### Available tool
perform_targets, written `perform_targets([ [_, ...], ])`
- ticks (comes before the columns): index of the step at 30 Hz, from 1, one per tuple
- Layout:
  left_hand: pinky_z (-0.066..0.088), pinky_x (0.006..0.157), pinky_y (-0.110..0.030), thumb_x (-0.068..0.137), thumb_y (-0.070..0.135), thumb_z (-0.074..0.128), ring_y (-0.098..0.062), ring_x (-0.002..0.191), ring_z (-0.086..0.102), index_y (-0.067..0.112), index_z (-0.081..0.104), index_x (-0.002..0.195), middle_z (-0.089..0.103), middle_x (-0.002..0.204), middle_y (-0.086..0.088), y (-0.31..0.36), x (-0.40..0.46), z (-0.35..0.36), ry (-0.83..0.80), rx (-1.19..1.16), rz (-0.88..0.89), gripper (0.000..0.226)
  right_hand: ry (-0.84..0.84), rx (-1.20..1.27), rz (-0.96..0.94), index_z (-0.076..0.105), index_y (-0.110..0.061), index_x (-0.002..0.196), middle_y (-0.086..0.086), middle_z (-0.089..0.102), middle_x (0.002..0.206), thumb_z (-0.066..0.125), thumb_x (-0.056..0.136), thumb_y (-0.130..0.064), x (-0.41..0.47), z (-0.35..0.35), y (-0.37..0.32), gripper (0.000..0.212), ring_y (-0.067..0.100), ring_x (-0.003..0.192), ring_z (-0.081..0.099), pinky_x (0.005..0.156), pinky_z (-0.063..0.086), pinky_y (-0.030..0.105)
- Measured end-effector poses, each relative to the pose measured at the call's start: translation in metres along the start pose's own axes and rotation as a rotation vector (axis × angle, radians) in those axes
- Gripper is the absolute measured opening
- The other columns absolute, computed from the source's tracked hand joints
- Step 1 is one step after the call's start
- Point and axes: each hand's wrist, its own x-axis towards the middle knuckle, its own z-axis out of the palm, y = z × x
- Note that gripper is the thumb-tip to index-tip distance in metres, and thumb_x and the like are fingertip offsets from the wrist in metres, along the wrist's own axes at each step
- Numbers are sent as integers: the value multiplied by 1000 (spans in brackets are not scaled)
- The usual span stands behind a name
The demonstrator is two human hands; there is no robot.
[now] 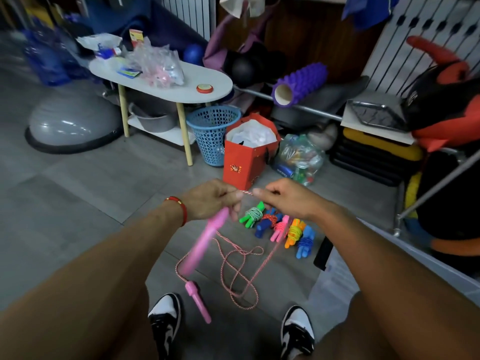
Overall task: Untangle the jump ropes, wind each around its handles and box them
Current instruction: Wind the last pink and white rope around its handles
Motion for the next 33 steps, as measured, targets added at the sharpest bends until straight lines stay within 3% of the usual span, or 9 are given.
perform_targets([
  [2, 55, 88, -44, 105, 37, 46, -28, 79, 71, 16, 69, 80, 77, 78, -5, -13, 0, -15, 38, -12, -60, 40, -53, 80, 66, 64, -12, 72, -2, 53, 60, 54, 88, -69, 1, -12, 18, 60, 12, 56, 48, 60, 41, 33],
  [4, 53, 94, -41, 106, 31, 47, -16, 76, 71, 14, 71, 86, 77, 77, -3, -25, 0, -31, 139, -7, -204, 36, -88, 120, 120, 64, -8, 76, 2, 52, 60, 57, 95, -54, -2, -20, 34, 51, 17, 57, 48, 59, 42, 34],
  [6, 54, 85, -25, 102, 19, 55, -4, 72, 67, 12, 71, 97, 78, 84, -3, -38, 1, -43, 292, 97, -355, 19, -86, 136, 137, 66, -6, 79, 3, 50, 60, 57, 99, -42, -6, -28, 45, 42, 18, 58, 47, 57, 41, 33],
  [8, 46, 71, -20, 90, 8, 68, -13, 88, 68, 12, 71, 108, 74, 98, -4, -47, -2, -49, 341, 305, -439, 18, -47, 133, 103, 69, -18, 76, -5, 48, 57, 57, 100, -39, -9, -34, 48, 35, 14, 57, 46, 57, 41, 33],
  [15, 49, 76, -26, 83, 14, 70, -22, 97, 64, 15, 72, 87, 72, 100, -6, -39, 4, -23, -111, 426, -438, 4, 10, 39, -101, 71, -19, 83, -14, 56, 61, 56, 101, -37, -13, -30, 10, 30, -2, 53, 43, 55, 36, 14],
  [18, 51, 81, -33, 73, 12, 74, -18, 89, 62, 19, 69, 79, 68, 80, 4, -23, 7, -7, -202, 251, -366, 10, 2, 21, -144, 71, -25, 82, 5, 67, 78, 56, 99, -43, -14, -22, -1, 29, 4, 60, 49, 59, 43, 29],
  [21, 50, 95, -44, 74, 29, 77, -17, 81, 65, 8, 66, 98, 71, 81, -4, -1, 9, 6, -231, -61, -205, 34, 7, -48, -154, 73, -26, 83, -3, 70, 81, 59, 96, -46, -17, -15, -10, 27, 8, 74, 64, 72, 53, 37],
  [27, 58, 84, -47, 105, 31, 48, -24, 60, 58, 3, 55, 85, 49, 63, -15, 17, 3, -1, 81, -303, 19, 35, -105, 128, 4, 66, -19, 73, -5, 52, 58, 58, 98, -45, -26, -30, -1, 37, 8, 52, 46, 56, 41, 29],
  [33, 54, 68, -36, 106, 32, 44, -22, 58, 57, 9, 53, 71, 54, 63, -6, -12, -5, -34, 336, -62, -241, 43, 11, 167, 125, 60, -16, 74, -3, 42, 59, 61, 96, -39, -41, -50, 32, 32, 9, 52, 39, 54, 37, 26],
])
